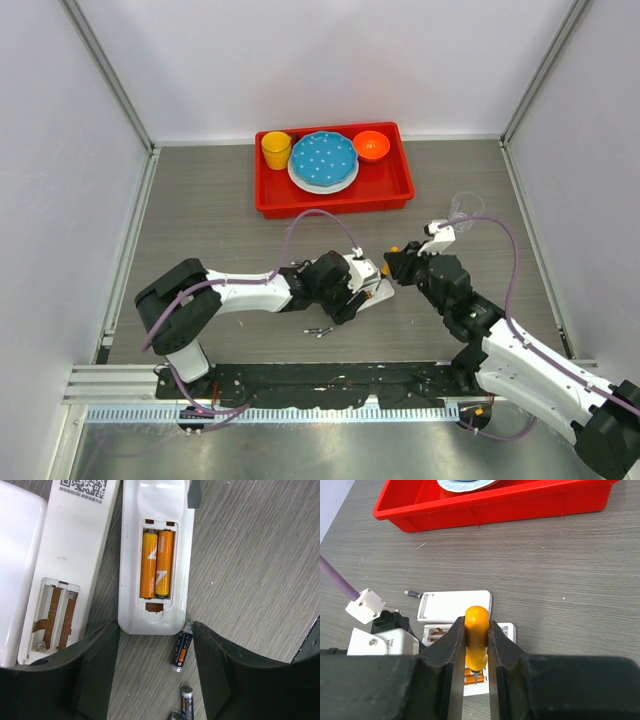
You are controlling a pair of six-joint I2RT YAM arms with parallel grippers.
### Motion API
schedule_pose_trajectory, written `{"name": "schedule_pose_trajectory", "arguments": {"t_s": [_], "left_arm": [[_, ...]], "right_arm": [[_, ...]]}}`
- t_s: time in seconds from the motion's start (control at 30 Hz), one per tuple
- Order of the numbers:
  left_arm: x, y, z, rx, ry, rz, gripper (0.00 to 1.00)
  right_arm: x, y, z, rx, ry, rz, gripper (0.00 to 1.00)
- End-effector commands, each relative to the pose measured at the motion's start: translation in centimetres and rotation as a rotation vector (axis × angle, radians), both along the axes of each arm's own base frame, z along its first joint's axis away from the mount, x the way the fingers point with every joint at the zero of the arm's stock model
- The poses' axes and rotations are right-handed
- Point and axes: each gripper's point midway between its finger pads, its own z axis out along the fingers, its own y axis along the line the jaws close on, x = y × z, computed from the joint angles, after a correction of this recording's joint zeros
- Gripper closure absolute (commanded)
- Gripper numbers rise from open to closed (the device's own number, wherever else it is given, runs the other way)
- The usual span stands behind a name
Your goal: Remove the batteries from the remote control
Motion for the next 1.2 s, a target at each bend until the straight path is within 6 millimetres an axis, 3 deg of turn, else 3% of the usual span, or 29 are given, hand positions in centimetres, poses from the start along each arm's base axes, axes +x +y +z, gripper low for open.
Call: {"name": "schedule_pose_trajectory", "arguments": {"t_s": [0.0,0.23,0.43,0.47,0.63,0.83,1.07,1.17], "left_arm": [[-0.2,-0.5,0.2,-0.008,-0.001,-0.033,0.40],[-0.2,-0.8,0.0,0.004,0.003,-0.029,0.54],[-0.1,-0.7,-0.1,0.010,-0.005,-0.023,0.57],[0.0,-0.7,-0.1,0.008,-0.003,-0.020,0.56],[-0.2,-0.8,0.8,-0.025,-0.012,-0.026,0.34],[0.1,-2.1,2.3,-0.087,-0.058,-0.006,0.24],[-0.7,-4.9,1.2,-0.080,-0.100,0.011,0.28],[-0.4,-4.6,0.1,0.028,-0.147,0.029,0.35]], "right_arm": [[0.5,0.6,0.8,0.033,-0.030,0.005,0.99],[1.0,1.6,-2.0,0.008,0.021,0.028,0.99],[1.6,1.7,-2.2,0.021,-0.015,-0.006,0.99],[1.7,1.7,-1.6,0.036,-0.036,-0.013,0.99],[1.9,0.9,-0.2,0.053,-0.077,-0.054,0.99],[1.7,0.0,0.5,0.048,-0.089,-0.083,0.99],[1.4,-0.6,0.6,0.047,-0.089,-0.100,0.99],[1.3,-0.7,0.5,0.043,-0.088,-0.100,0.99]]}}
